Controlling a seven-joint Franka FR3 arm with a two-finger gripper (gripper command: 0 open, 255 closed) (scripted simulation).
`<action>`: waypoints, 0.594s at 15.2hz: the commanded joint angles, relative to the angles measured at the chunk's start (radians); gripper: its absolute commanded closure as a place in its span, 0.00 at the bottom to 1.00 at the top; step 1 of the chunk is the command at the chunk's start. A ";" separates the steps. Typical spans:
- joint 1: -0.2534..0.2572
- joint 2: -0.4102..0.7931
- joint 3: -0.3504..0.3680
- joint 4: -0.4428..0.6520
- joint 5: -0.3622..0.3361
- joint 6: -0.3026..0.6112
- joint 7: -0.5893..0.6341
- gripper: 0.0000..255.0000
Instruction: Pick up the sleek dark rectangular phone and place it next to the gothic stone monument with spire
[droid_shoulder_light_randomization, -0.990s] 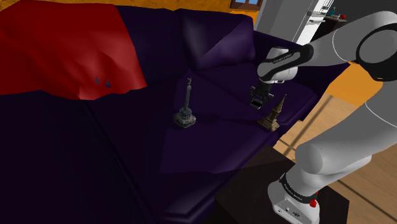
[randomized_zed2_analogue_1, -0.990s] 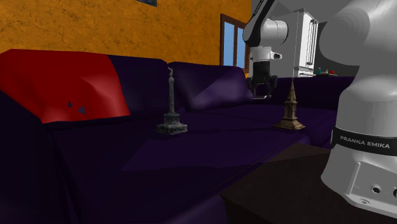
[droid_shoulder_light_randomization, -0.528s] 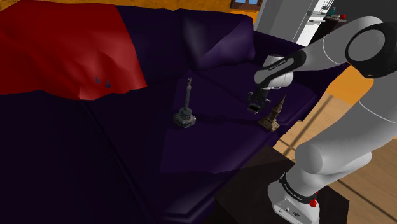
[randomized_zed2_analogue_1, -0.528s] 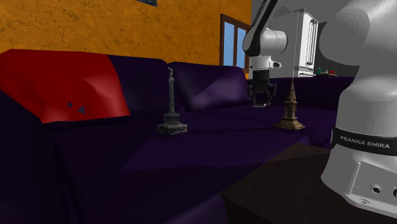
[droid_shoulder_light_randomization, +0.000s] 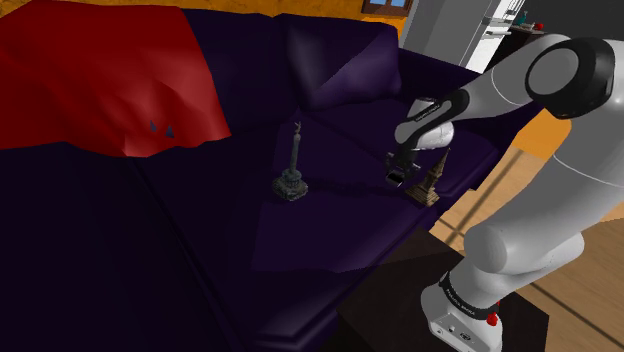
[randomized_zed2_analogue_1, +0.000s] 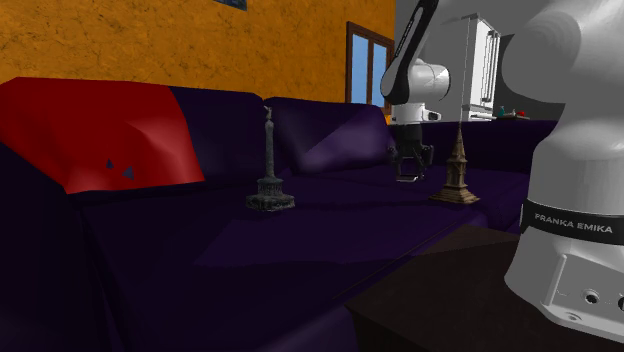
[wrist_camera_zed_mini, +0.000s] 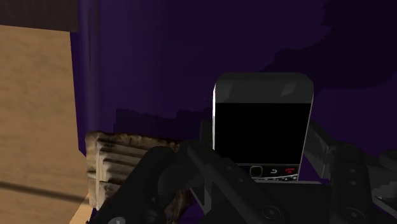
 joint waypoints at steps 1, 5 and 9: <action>-0.002 0.028 -0.001 0.000 0.001 0.029 -0.001 1.00; -0.002 0.080 -0.001 -0.003 0.001 0.083 0.001 1.00; -0.003 0.134 0.000 -0.001 0.002 0.137 0.003 1.00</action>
